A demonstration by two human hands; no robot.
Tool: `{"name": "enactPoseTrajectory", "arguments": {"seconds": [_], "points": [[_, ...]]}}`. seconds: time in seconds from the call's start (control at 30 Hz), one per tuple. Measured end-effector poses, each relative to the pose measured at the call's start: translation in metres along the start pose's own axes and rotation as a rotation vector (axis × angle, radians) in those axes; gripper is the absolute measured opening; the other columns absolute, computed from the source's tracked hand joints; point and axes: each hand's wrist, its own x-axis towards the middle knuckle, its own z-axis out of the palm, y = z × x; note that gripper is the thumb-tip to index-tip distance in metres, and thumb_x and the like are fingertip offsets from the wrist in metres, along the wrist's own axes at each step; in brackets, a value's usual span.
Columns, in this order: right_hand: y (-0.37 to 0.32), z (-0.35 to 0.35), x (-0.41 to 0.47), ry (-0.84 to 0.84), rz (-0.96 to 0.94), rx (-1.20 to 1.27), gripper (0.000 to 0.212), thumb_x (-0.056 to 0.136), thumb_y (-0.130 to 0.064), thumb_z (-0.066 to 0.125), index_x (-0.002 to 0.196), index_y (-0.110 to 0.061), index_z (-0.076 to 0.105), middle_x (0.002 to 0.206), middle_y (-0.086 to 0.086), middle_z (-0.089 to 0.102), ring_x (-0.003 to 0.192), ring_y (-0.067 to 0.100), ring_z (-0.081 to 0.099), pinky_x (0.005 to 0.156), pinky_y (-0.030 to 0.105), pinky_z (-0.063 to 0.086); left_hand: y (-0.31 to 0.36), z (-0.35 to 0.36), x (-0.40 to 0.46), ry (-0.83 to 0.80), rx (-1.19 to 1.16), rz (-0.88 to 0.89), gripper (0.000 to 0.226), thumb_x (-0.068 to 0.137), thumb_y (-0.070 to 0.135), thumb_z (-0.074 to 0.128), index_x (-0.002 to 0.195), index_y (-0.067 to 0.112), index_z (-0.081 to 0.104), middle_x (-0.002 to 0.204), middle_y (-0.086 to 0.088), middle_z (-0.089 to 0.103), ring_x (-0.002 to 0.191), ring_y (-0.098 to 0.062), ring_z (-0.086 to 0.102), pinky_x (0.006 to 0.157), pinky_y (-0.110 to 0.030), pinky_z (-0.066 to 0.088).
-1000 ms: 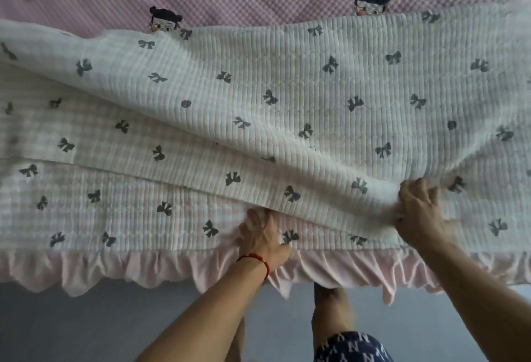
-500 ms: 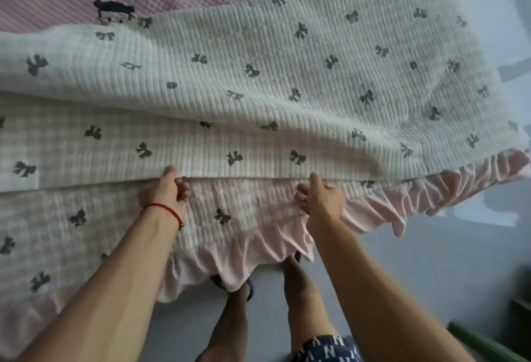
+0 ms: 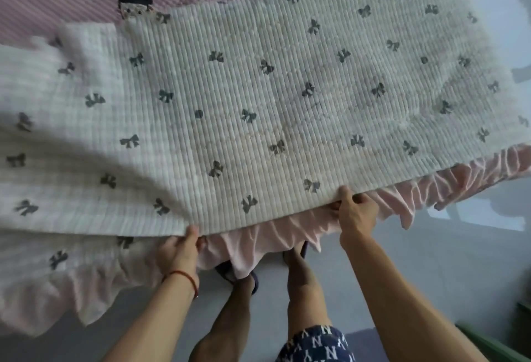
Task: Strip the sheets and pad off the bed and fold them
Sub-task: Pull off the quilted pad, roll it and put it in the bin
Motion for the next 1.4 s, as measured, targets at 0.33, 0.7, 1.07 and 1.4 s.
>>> {"name": "enactPoseTrajectory", "arguments": {"seconds": [0.33,0.7,1.07,1.4], "points": [[-0.006,0.014,-0.056,0.143,-0.381,-0.105,0.04,0.095,-0.03,0.065,0.123,-0.013,0.043,0.101,-0.001,0.048,0.088,0.018,0.051,0.084,0.042,0.049,0.008,-0.018,-0.008,-0.051,0.193,0.082,0.023,0.082,0.036,0.081,0.074,0.016,0.073,0.077,-0.006,0.075,0.08,-0.029,0.071,0.074,-0.039,0.06],[-0.041,0.237,-0.217,-0.912,-1.615,-0.992,0.064,0.104,-0.051,0.041,0.16,-0.036,0.015,0.171,0.002,0.002,0.157,0.028,-0.004,0.123,0.062,-0.003,0.055,-0.155,0.033,0.141,0.44,0.253,0.035,0.079,0.043,0.081,0.105,0.022,0.07,0.105,0.004,0.072,0.098,-0.016,0.067,0.088,-0.031,0.055],[-0.031,0.393,-0.251,-0.708,-1.291,-1.779,0.137,0.057,-0.073,0.081,0.153,-0.047,-0.013,0.163,0.01,-0.029,0.147,0.05,-0.023,0.093,0.093,0.009,0.103,-0.305,0.23,0.041,0.719,0.186,0.111,0.061,0.072,0.078,0.151,0.055,0.015,0.167,-0.002,0.002,0.152,-0.043,0.008,0.116,-0.067,0.023],[-0.02,0.41,-0.271,-0.557,-1.196,-1.983,0.146,0.059,-0.073,0.08,0.155,-0.037,-0.024,0.157,0.022,-0.038,0.142,0.06,-0.026,0.096,0.092,0.012,0.099,-0.298,0.253,-0.089,0.938,0.107,0.109,0.078,0.071,0.067,0.15,0.056,-0.014,0.159,-0.005,-0.038,0.147,-0.052,-0.017,0.105,-0.077,0.027]]}}
